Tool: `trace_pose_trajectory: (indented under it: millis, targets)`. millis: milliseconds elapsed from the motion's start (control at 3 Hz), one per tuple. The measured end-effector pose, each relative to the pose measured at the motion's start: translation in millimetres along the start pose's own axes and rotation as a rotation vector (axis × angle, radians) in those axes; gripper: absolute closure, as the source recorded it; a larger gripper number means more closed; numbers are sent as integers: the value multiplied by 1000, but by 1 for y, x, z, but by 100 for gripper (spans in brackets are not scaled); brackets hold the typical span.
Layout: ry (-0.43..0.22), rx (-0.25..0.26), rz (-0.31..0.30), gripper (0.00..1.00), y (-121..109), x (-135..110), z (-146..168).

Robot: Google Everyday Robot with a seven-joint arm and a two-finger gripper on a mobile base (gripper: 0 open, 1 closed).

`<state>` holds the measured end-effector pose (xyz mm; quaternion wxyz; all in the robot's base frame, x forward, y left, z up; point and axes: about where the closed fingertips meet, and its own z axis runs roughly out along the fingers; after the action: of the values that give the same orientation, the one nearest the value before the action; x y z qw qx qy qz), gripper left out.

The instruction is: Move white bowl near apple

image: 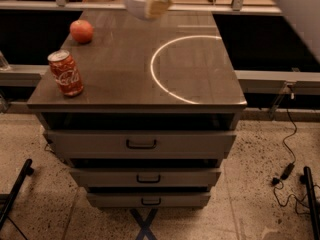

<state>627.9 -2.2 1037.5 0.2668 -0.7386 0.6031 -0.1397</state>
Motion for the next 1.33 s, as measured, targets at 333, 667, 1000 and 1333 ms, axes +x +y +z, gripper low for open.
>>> trace_pose_trajectory:
  millis: [333,667,1000,1333]
  targets:
    - [-23,29,-21,100,-13,-21,-6]
    - [-36,25,-39,100,-15,-28,3]
    - [-82,13,-106,100,-21,-54,32]
    - [-138,-16,-170,100,-38,-88,92]
